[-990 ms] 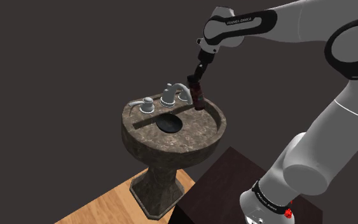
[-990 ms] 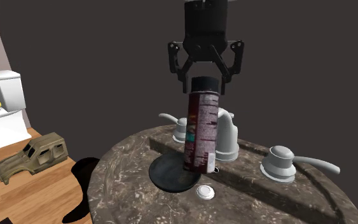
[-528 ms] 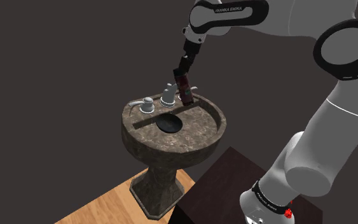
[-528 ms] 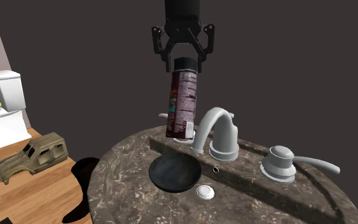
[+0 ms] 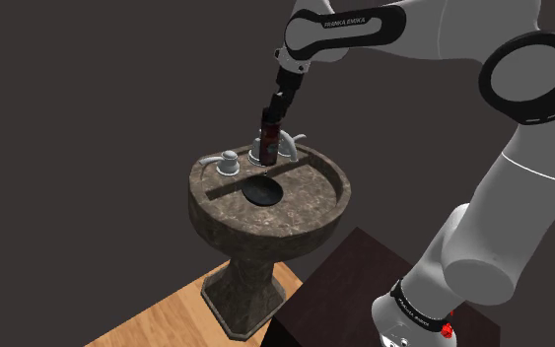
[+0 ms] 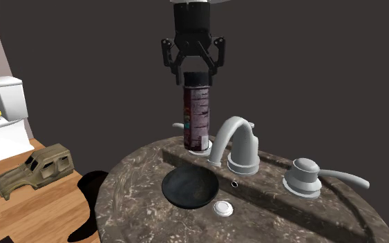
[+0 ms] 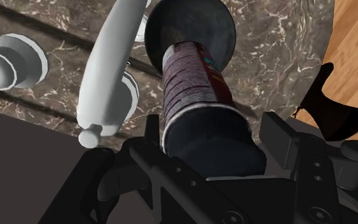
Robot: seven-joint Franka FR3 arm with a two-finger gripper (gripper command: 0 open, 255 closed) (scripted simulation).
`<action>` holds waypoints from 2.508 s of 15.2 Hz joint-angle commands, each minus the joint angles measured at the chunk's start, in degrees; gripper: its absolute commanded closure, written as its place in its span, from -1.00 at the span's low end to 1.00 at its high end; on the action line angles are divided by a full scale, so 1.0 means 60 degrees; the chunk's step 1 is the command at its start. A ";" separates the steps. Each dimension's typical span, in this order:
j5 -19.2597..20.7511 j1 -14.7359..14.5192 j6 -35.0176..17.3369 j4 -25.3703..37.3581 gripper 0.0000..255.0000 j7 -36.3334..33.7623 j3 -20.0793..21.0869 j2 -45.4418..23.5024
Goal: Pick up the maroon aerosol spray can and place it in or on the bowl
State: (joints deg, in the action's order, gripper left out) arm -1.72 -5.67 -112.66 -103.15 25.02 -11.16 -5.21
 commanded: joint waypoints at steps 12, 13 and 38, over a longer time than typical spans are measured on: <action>-0.0110 0.0010 -0.1599 -0.1213 1.00 0.0085 0.0013 -0.0378; -0.0123 0.0012 -0.1718 -0.1290 1.00 0.0094 0.0015 -0.0421; -0.0086 0.0005 -0.1623 -0.1353 -1.00 0.0077 0.0008 -0.0261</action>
State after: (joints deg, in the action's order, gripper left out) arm -2.44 -5.52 -123.90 -112.17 25.77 -11.15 -7.31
